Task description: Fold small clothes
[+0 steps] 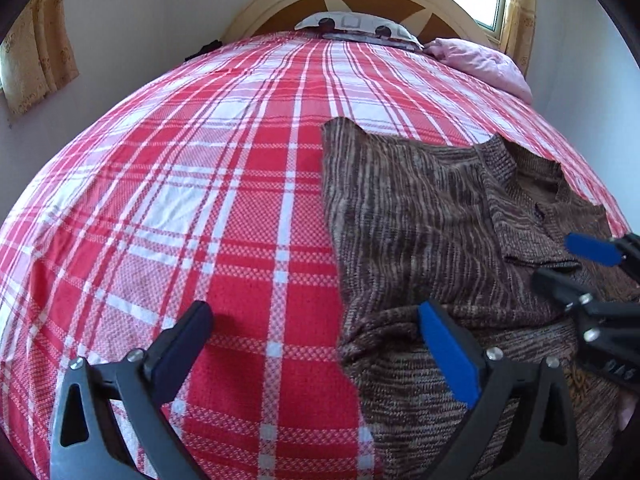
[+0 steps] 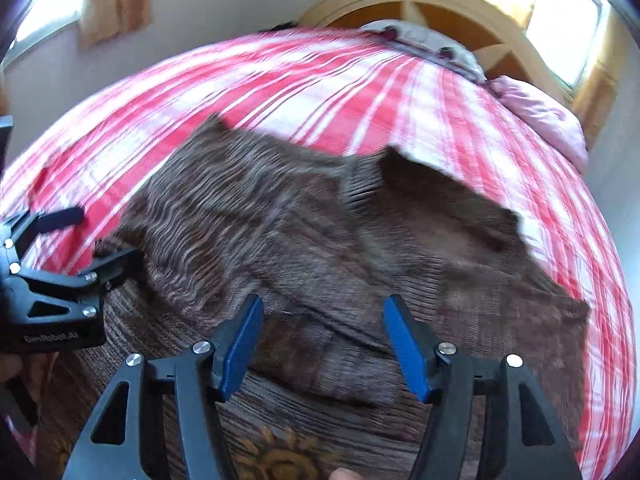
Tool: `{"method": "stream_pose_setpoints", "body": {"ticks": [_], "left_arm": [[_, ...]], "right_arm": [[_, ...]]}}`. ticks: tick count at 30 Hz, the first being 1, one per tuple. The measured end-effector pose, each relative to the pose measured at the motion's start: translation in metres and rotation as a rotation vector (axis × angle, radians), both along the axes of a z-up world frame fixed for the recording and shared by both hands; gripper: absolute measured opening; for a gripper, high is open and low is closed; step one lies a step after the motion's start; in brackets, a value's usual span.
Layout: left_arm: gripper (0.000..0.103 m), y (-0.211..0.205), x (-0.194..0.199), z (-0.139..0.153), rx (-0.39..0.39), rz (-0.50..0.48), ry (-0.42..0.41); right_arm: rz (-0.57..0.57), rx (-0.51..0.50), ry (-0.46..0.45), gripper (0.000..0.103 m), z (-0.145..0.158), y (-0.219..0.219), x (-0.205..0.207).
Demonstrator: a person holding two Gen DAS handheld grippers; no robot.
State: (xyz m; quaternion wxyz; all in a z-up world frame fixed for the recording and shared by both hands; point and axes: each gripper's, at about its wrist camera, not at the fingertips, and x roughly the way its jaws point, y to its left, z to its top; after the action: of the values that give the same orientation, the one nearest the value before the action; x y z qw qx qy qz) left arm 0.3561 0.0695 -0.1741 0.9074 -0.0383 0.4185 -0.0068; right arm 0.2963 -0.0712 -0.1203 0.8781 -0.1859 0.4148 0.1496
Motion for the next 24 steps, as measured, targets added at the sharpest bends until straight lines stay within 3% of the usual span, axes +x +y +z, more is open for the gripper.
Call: {"method": "stream_pose_setpoints", "body": {"ticks": [1,2,4,5,9,14,18,19,21,22,24], "left_arm": [[0.103,0.0,0.0,0.0,-0.001,-0.001,-0.001],[0.103,-0.001,-0.001,0.0,0.001,-0.002,-0.002],[0.103,0.0,-0.001,0.0,0.0,-0.002,-0.003],[0.103,0.0,-0.001,0.0,-0.003,-0.002,-0.003],[0.103,0.001,-0.001,-0.001,-0.008,-0.001,-0.004],[0.103,0.0,0.0,-0.001,-0.004,-0.001,-0.005],[0.103,0.001,-0.001,-0.001,-0.001,0.0,-0.007],[0.103,0.001,0.0,-0.001,0.0,0.0,-0.006],[0.103,0.001,0.0,-0.001,0.001,0.001,-0.007],[0.103,0.001,-0.001,-0.001,-0.001,0.001,-0.006],[0.103,0.0,-0.001,-0.001,0.0,0.001,-0.007]], "right_arm": [[-0.01,-0.04,-0.021,0.051,-0.003,0.002,0.001],[-0.021,-0.045,-0.023,0.034,-0.005,0.001,0.004],[-0.063,0.007,-0.015,0.012,-0.002,-0.011,0.01],[-0.097,0.031,-0.027,0.009,0.004,-0.021,0.012],[-0.198,0.173,-0.035,0.009,0.024,-0.06,0.02],[-0.349,0.168,-0.023,0.009,0.018,-0.105,0.036],[-0.381,0.207,-0.004,0.009,0.015,-0.121,0.034],[-0.356,0.234,0.002,0.012,0.017,-0.12,0.032],[-0.254,0.267,0.014,0.053,0.021,-0.104,0.026],[-0.184,0.276,0.018,0.078,0.022,-0.091,0.023],[-0.063,0.235,-0.026,0.078,0.025,-0.059,0.015]]}}
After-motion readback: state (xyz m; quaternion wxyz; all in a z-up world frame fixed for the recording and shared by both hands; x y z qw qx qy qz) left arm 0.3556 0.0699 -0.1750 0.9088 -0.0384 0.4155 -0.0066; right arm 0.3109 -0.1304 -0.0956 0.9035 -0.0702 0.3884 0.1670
